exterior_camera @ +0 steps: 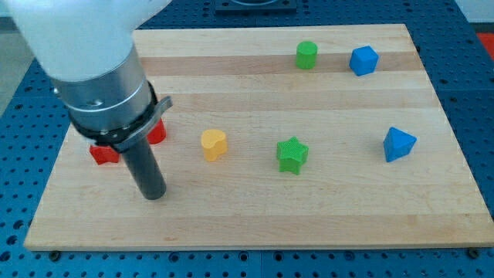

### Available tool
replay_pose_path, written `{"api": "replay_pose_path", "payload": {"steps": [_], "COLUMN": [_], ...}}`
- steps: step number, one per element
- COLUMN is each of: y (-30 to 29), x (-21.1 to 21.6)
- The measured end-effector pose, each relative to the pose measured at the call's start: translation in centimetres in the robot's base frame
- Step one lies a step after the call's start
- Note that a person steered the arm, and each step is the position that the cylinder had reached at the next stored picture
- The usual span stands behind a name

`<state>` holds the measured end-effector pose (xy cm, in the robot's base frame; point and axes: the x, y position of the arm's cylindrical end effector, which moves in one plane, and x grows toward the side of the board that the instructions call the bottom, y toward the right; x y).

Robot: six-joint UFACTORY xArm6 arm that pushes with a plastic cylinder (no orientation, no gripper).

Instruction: Place the red circle in between the yellow hexagon and green circle

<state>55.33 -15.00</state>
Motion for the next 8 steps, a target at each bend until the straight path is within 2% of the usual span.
{"api": "replay_pose_path", "payload": {"steps": [1,3,4,5,7,8], "y": [-2.2,-2.1,-0.9,-0.8,-3.8,-0.1], "x": [-6.1,-8.1,-15.3,-16.9,-15.6,-20.7]}}
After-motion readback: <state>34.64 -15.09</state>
